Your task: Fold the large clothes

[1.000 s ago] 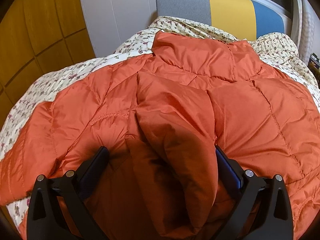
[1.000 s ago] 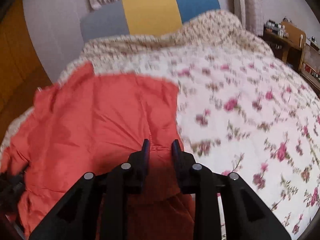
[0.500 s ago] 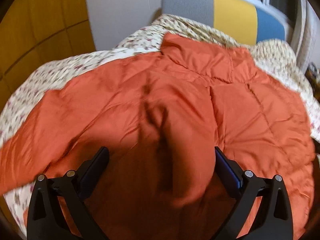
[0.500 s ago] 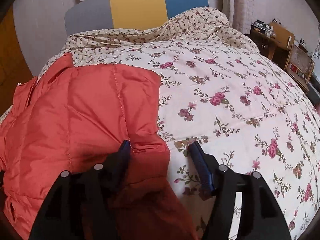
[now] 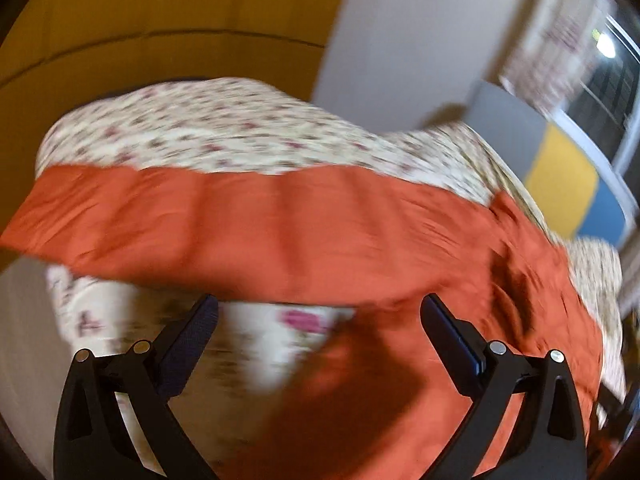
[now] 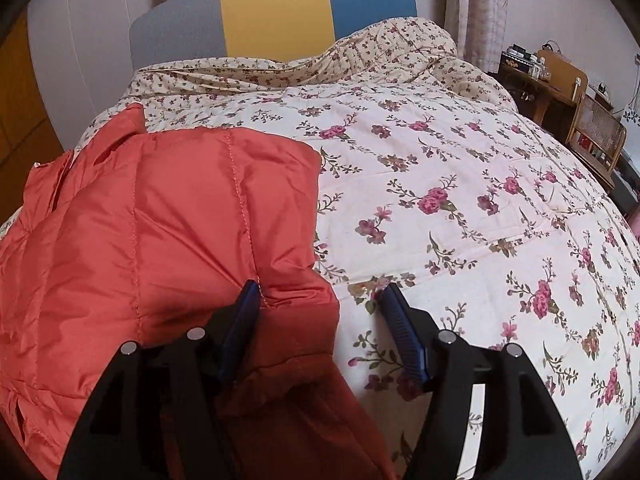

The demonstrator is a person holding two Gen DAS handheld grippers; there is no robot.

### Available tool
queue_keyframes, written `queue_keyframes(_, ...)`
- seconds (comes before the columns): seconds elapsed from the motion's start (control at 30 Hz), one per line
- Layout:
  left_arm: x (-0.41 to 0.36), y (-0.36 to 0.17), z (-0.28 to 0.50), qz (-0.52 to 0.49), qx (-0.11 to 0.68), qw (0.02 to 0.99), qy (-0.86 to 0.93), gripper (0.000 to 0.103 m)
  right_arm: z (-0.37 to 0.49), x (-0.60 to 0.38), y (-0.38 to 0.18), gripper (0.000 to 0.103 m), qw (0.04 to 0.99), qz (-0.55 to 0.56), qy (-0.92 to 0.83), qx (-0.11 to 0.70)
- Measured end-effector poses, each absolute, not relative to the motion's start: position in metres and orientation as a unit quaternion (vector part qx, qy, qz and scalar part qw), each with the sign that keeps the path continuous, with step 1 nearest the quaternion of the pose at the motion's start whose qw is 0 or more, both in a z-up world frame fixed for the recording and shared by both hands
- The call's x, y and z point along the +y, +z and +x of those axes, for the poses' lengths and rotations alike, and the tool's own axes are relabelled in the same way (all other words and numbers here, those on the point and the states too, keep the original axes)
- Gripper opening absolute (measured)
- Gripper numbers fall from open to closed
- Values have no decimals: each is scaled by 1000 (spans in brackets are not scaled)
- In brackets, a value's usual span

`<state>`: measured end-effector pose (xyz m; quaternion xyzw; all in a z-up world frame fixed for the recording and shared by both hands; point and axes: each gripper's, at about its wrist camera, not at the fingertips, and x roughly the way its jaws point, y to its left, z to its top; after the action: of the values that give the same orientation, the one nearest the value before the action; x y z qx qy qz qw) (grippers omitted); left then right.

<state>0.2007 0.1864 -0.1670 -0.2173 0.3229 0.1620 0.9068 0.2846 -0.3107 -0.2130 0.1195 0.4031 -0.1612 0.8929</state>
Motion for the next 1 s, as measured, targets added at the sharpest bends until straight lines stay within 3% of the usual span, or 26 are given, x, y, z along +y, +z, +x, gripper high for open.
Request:
queue_keyframes(0.2, 243, -185, 172, -296, 321, 870, 228, 99, 285, -311, -213, 64, 893, 120, -161, 403)
queue_keyframes(0.27, 265, -197, 158, -352, 310, 850, 239, 83, 285, -311, -213, 65, 893, 121, -162, 403)
queue_keyframes(0.3, 273, -198, 149, -377, 289, 848, 236, 81, 285, -310, -213, 65, 893, 122, -162, 403)
queue_keyframes(0.57, 314, -204, 132, -489, 214, 814, 231, 81, 285, -311, -213, 65, 893, 122, -162, 403)
queue_keyframes(0.8, 350, -204, 131, -527, 176, 784, 275, 78, 285, -311, -213, 66, 893, 122, -162, 402)
queue_keyframes(0.93, 361, -201, 137, -510, 201, 769, 328, 27, 285, -311, -213, 67, 892, 122, -165, 402)
queue_keyframes(1.0, 354, -193, 139, -493, 192, 782, 329, 20, 285, -311, -213, 67, 892, 123, -165, 402)
